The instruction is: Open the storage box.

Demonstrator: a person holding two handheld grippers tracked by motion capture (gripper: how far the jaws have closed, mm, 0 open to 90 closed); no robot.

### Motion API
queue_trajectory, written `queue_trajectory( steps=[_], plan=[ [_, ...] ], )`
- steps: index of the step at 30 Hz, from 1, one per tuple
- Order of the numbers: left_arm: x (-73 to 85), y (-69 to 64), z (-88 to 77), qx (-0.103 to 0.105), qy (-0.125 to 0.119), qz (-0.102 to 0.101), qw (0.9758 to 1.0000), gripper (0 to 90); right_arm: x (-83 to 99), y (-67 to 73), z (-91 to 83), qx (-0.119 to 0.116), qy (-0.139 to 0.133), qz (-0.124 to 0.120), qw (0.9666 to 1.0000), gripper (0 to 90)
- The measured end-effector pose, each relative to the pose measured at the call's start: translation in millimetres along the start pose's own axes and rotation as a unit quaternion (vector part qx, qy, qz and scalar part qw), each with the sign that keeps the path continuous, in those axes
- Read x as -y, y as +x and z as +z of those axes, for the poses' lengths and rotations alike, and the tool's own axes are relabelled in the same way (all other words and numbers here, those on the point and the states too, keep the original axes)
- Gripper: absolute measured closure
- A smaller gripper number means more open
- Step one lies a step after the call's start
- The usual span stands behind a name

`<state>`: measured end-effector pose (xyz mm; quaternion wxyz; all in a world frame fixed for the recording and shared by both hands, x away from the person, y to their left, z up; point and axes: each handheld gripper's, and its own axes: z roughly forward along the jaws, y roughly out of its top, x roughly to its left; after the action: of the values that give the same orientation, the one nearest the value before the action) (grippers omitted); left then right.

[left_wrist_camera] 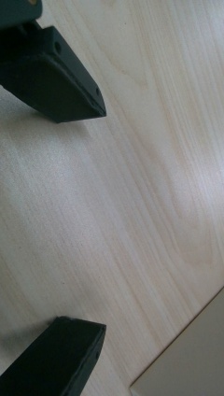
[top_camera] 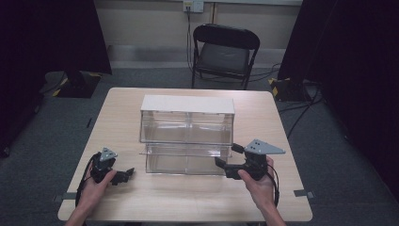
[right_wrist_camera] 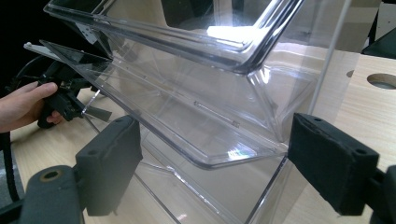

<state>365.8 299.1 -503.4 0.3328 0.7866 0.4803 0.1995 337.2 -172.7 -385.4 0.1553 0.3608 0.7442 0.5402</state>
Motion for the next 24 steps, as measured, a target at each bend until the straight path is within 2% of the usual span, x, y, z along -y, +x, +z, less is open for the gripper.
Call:
queue_trajectory(
  steps=[24],
  plan=[
    [0.0,0.0,0.0,0.0,0.0,0.0,1.0,0.0,-10.5,-4.5,3.3,-0.001,-0.005,0.001,1.0,15.7]
  ],
)
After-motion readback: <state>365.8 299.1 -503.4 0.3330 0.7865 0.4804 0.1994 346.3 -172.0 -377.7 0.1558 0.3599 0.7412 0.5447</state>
